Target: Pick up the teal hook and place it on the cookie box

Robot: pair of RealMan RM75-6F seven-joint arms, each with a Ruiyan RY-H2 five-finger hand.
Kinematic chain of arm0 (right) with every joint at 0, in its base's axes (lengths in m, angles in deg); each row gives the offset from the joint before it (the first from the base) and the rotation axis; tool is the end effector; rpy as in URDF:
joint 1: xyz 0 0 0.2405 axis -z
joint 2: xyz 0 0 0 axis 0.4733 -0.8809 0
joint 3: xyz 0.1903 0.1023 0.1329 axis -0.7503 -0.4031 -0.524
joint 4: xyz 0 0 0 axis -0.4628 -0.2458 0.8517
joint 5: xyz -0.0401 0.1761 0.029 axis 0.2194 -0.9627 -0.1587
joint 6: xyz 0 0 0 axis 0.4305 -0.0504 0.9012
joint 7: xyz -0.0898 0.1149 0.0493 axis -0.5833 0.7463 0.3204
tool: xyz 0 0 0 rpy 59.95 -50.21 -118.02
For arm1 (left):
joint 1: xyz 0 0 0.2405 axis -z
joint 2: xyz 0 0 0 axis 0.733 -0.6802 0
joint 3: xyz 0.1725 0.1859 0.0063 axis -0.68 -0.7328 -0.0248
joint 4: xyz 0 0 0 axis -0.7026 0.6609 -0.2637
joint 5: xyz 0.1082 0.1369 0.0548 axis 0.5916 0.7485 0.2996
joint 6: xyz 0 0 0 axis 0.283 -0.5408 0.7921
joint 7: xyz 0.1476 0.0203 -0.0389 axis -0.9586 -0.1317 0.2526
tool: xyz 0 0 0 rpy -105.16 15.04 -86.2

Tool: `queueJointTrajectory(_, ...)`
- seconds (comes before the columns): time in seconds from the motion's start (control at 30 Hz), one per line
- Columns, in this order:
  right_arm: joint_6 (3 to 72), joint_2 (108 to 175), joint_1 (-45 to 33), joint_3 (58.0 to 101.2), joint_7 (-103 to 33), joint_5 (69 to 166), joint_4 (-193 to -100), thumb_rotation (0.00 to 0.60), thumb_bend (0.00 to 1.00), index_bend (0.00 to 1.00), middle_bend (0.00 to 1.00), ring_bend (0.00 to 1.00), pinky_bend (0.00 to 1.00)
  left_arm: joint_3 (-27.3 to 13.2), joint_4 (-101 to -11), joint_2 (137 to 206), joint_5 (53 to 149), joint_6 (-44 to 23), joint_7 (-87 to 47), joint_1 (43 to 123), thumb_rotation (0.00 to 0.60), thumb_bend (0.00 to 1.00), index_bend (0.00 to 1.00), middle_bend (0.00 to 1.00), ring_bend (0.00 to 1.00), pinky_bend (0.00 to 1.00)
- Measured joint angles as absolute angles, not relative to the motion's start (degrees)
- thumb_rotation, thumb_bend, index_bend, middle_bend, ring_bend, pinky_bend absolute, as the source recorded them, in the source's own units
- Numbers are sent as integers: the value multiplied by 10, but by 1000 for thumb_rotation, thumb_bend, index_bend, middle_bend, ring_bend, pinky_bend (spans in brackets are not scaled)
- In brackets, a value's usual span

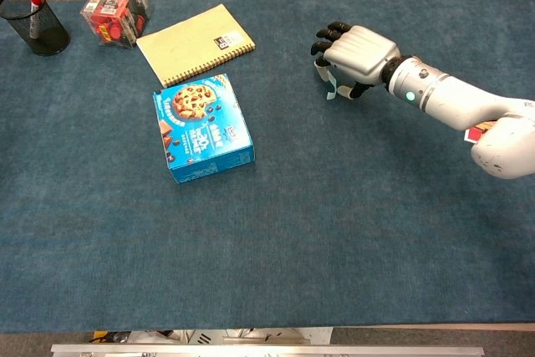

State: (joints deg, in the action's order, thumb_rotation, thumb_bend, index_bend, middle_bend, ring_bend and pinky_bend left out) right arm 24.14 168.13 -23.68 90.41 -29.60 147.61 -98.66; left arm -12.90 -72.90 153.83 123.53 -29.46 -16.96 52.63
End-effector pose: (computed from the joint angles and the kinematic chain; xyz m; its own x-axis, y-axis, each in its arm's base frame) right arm -0.1719 -0.4092 -0.0538 0.7975 -0.0251 0.6028 -0.4910 -0.6076 0.6243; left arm -0.3122 0.1909 0.1783 0.3777 0.0331 0.9254 0.9251 0.0291 -0.3786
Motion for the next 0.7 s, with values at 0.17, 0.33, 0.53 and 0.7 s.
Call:
queueJointTrajectory(0.17,239,1689,-241,906,-297,1476,-978,600,333,471,188,0,0,-129,-725,1539,1234,-295,-165,525,600,213,0,47,83,66)
queueJointTrajectory(0.33,235,1691,-242,907,-300,1474,-974,600,341,475,188,0,0,-129,-721,1540,1234,-295,-161,524,600,213,0,47,83,66)
queueJointTrajectory(0.53,231,1691,-239,908,-301,1470,-972,600,341,483,188,0,0,-129,-716,1542,1233,-293,-158,523,600,213,0,47,83,66)
queueJointTrajectory(0.7,225,1694,-239,908,-301,1467,-967,600,341,483,188,0,0,-129,-716,1543,1233,-293,-158,522,600,213,0,47,83,66)
